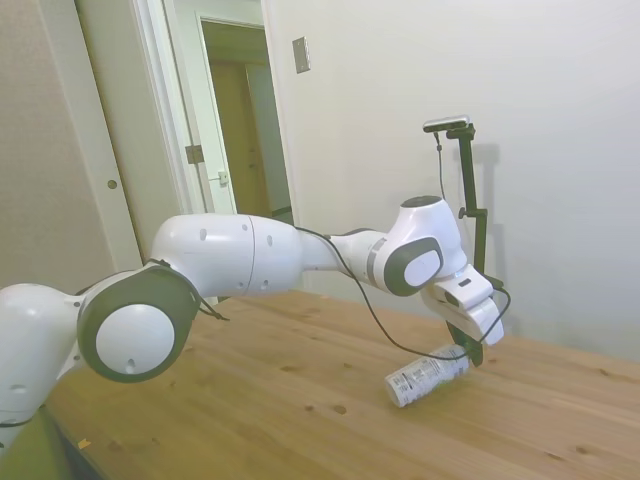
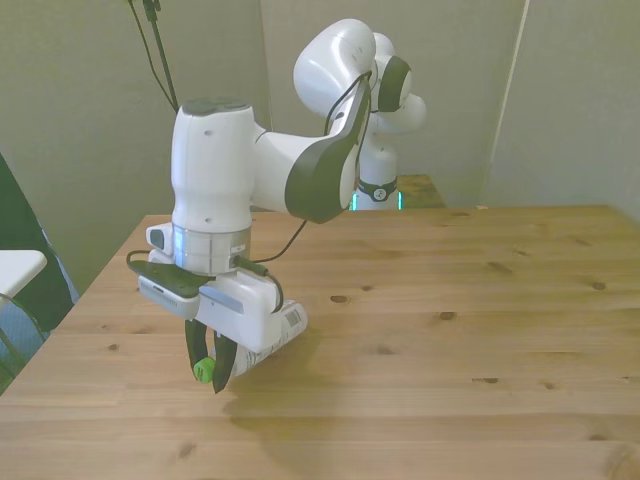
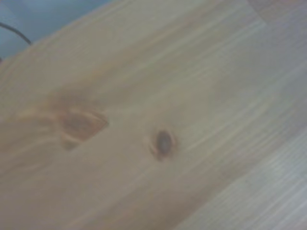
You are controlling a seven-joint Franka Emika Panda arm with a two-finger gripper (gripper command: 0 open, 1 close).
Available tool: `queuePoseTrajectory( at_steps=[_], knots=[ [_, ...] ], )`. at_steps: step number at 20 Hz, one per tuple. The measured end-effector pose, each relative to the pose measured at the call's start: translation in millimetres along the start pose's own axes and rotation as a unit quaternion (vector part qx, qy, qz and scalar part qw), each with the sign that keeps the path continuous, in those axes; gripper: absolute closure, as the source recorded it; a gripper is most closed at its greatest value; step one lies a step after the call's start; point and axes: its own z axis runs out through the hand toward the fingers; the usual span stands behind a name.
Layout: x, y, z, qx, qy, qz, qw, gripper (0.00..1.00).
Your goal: Stand the water bottle
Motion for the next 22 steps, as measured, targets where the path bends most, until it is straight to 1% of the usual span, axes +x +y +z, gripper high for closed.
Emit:
queuePoseTrajectory(
  at_steps=[2, 4, 7, 9, 12, 14, 15, 16, 17, 19, 22],
  knots=[
    [-13.9, -14.0, -25.9, 0.028, 0.033, -0.002, 0.9991, 1.00],
    [-31.2, -19.9, -45.0, 0.047, 0.061, -0.004, 0.9970, 1.00],
    [-55.1, -18.6, -62.0, 0.069, 0.100, 0.000, 0.9926, 1.00],
    [-68.8, -14.0, -71.4, 0.089, 0.131, 0.008, 0.9874, 1.00],
    [-89.0, -1.3, -84.1, 0.126, 0.183, 0.023, 0.9747, 1.00],
    [-105.8, 8.5, -89.5, 0.140, 0.206, 0.031, 0.9680, 1.00],
    [-116.2, 11.8, -91.1, 0.143, 0.212, 0.031, 0.9663, 1.00],
    [-126.7, 14.7, -92.0, 0.142, 0.209, 0.032, 0.9670, 1.00],
    [-136.1, 24.4, -99.5, 0.141, 0.194, 0.035, 0.9701, 1.00],
    [-137.0, 25.2, -101.2, 0.141, 0.199, 0.030, 0.9693, 1.00],
    [-149.5, 21.7, -112.2, 0.163, 0.215, 0.023, 0.9626, 1.00]
  ],
)
